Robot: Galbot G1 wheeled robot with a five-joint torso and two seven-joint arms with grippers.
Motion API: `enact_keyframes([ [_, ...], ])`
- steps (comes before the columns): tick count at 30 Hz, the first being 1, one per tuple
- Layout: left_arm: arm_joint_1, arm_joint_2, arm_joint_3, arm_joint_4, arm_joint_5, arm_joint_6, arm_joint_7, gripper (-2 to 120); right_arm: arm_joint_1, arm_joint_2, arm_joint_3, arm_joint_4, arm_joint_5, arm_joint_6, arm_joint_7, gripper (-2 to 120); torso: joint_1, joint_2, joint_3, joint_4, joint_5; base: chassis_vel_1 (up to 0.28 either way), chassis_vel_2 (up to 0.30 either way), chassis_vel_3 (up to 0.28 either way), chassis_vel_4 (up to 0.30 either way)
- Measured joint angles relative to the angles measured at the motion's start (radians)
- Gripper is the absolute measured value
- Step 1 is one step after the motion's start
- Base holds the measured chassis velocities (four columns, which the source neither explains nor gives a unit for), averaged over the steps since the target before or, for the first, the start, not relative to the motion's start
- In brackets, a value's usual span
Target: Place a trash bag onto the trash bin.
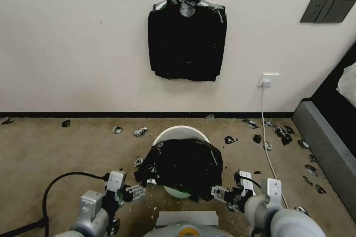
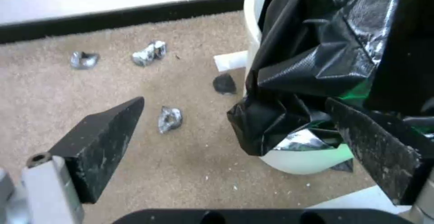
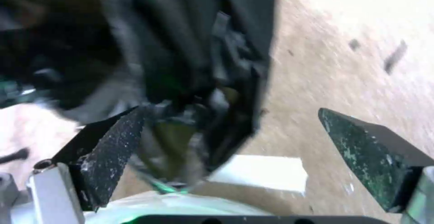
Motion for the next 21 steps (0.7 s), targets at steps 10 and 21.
enact_keyframes([
  [10, 0.089, -0.164, -0.111, -0.040, 0.151, -0.159, 0.151, 100, -0.122, -0.050, 0.221, 0.077, -0.122, 0.002, -0.185, 100, 0.000, 0.000, 0.000, -0.0001, 0.0002, 0.000, 0.000, 0.000, 0.000],
  [21, 0.037, -0.496, -0.171, -0.122, 0.261, -0.245, 0.173, 100, -0.008, -0.128, 0.388, 0.038, -0.146, 0.097, -0.558, 100, 0.000, 0.000, 0.000, 0.0000, 0.0004, 0.000, 0.000, 0.000, 0.000],
])
